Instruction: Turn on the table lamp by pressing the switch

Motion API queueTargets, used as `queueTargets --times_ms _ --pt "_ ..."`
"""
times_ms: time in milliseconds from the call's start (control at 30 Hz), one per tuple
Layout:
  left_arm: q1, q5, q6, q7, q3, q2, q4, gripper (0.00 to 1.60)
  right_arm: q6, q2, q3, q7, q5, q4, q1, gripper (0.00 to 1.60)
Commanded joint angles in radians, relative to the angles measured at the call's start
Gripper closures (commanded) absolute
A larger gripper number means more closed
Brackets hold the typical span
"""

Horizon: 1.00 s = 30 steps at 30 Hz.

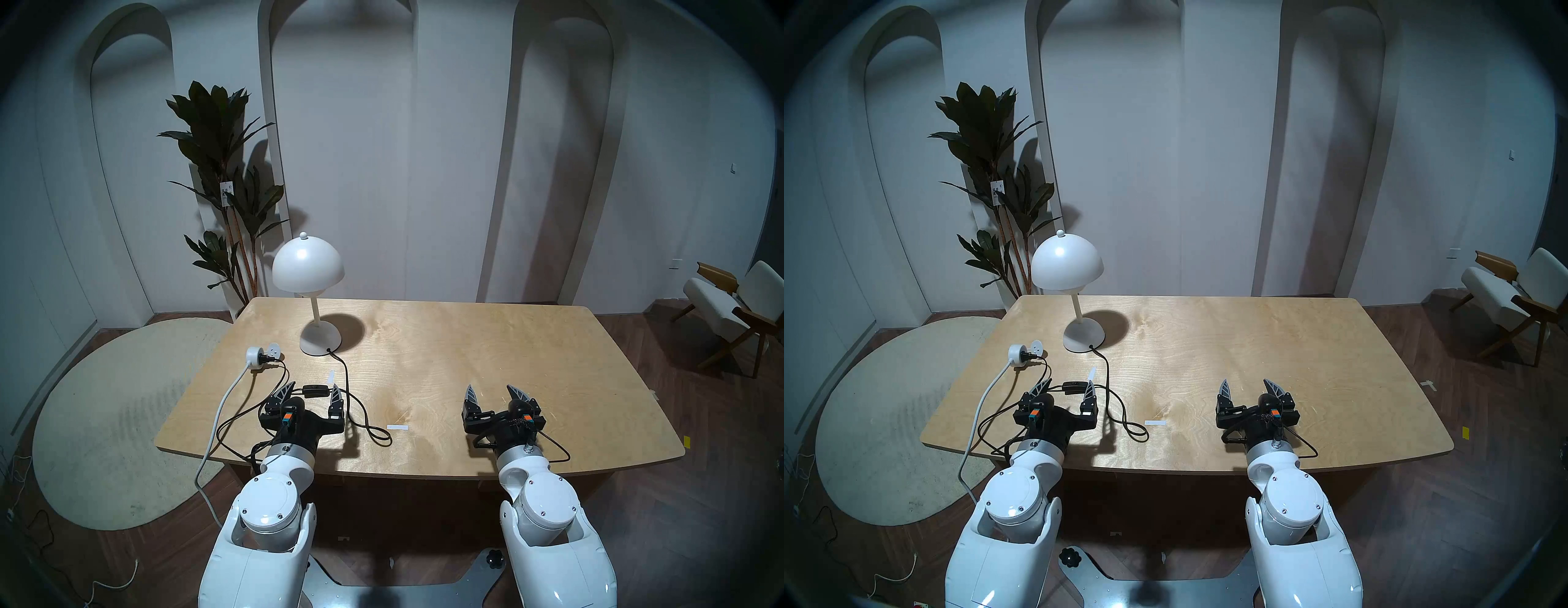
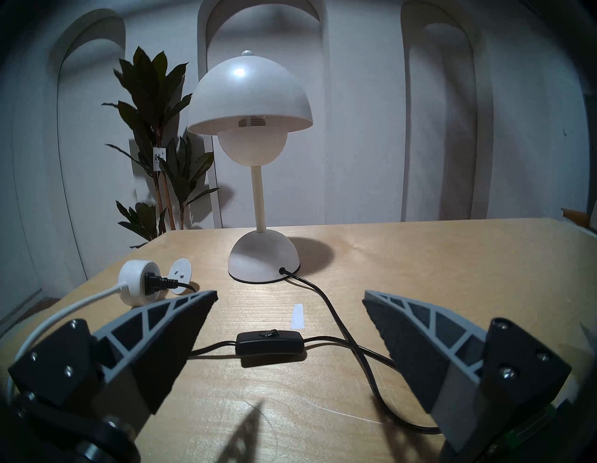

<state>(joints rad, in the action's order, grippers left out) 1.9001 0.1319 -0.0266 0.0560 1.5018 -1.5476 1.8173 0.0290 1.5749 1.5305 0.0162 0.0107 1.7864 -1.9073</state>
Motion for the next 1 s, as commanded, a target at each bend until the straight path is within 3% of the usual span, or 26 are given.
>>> queueTargets --times_ms 0,400,567,700,967 --pt "-0.048 0.14 -0.041 0.027 -0.031 0.059 0.046 0.0 0.003 0.0 0.0 0.0 -0.001 0.02 0.003 0.0" --pt "-0.096 0.404 -0.153 0.024 -0.098 0.17 0.072 0.0 0.004 -0.001 0.0 0.0 0.0 0.019 0.004 0.0" --pt "-0.113 0.479 -0.195 -0.007 -0.122 0.217 0.079 0.0 0.004 -0.001 0.0 0.0 0.0 0.019 0.004 0.0" --pt "-0.147 0.549 -0.253 -0.076 -0.139 0.267 0.095 0.0 0.004 -0.001 0.0 0.0 0.0 0.019 0.004 0.0" --pt "-0.219 0.638 -0.299 -0.173 -0.141 0.334 0.103 0.0 0.004 -0.001 0.0 0.0 0.0 0.018 0.004 0.0"
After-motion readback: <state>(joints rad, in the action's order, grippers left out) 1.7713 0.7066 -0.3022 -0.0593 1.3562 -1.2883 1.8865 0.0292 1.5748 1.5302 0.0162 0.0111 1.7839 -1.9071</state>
